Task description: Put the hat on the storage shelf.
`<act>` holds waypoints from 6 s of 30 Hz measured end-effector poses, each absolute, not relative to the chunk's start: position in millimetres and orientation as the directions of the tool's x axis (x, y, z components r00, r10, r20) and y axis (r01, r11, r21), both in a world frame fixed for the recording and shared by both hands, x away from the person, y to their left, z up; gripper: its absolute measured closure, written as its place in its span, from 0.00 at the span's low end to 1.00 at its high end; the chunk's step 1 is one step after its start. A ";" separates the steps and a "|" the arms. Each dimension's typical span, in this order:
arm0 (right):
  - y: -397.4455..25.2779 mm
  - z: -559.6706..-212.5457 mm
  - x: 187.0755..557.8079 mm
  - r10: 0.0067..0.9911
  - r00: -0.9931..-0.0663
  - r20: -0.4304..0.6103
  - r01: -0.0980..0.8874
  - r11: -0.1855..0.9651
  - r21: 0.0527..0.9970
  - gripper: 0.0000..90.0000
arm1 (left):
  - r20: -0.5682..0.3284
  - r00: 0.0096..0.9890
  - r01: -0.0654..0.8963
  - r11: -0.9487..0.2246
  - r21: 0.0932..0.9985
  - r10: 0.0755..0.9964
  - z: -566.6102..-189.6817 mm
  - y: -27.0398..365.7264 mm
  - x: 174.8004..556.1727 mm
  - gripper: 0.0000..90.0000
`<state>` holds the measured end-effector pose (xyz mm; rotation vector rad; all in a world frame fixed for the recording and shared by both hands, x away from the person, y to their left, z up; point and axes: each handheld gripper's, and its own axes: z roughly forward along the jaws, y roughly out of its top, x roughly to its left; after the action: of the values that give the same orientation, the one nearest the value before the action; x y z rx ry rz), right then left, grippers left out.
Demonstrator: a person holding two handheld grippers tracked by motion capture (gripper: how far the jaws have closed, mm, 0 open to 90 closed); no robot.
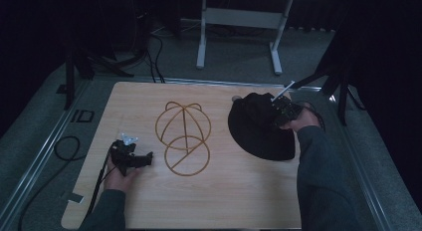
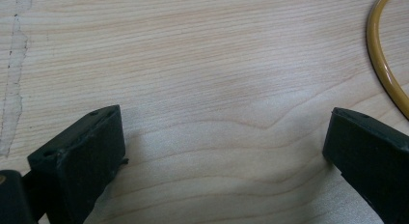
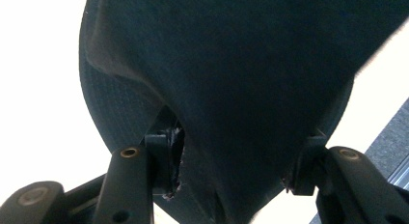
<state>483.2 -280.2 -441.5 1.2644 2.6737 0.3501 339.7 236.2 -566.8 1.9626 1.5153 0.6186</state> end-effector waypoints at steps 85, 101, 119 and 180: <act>-238.9 -391.7 410.3 0.568 -0.822 -0.043 0.510 0.768 0.388 0.96 | 0.010 0.246 0.699 -0.185 0.691 0.969 -567.1 235.8 339.6 0.01; -241.9 -355.7 404.5 0.545 -0.836 -0.066 0.485 0.789 0.377 0.96 | 0.009 0.245 0.700 -0.184 0.690 0.969 -566.9 235.7 339.5 0.01; -244.9 -332.3 401.0 0.533 -0.841 -0.086 0.470 0.801 0.369 0.96 | 0.009 0.245 0.701 -0.184 0.689 0.969 -566.9 235.7 339.5 0.01; -266.5 -298.7 381.9 0.484 -0.873 -0.063 0.411 0.798 0.440 0.96 | 0.009 0.245 0.701 -0.184 0.689 0.969 -566.9 235.7 339.5 0.01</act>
<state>381.9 -266.5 -298.7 0.7061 2.8142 0.6296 339.5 235.7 -566.9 1.9574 1.5186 0.6165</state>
